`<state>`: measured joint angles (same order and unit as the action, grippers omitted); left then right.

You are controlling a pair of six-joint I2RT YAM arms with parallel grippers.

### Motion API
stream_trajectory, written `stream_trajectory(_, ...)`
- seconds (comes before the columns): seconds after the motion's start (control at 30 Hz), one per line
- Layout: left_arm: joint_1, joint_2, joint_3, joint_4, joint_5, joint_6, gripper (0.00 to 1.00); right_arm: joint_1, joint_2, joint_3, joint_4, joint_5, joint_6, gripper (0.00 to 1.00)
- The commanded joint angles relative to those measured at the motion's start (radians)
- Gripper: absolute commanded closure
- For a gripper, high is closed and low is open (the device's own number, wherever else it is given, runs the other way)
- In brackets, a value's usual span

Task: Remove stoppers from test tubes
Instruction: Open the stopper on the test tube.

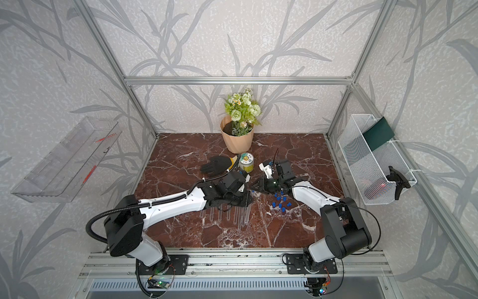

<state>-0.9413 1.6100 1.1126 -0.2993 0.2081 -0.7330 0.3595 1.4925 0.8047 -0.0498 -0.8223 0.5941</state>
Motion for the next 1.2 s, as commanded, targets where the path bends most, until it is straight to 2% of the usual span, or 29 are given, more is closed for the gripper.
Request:
stream_trajectory(0.0, 0.004, 0.016, 0.045, 0.005, -0.014, 0.014, 0.86, 0.006, -0.018, -0.018, -0.002, -0.016, -0.01, 0.76)
stream_trajectory(0.2, 0.004, 0.018, 0.046, 0.006, -0.013, 0.009, 0.86, 0.006, -0.028, -0.033, -0.001, -0.018, -0.011, 0.8)
stream_trajectory(0.6, 0.004, 0.009, 0.03, 0.014, -0.022, -0.003, 0.86, 0.004, -0.037, -0.018, -0.007, -0.021, -0.007, 0.93)
stream_trajectory(1.17, -0.002, -0.015, 0.013, -0.016, -0.035, 0.003, 0.86, -0.039, 0.013, 0.07, 0.025, -0.033, 0.036, 0.95)
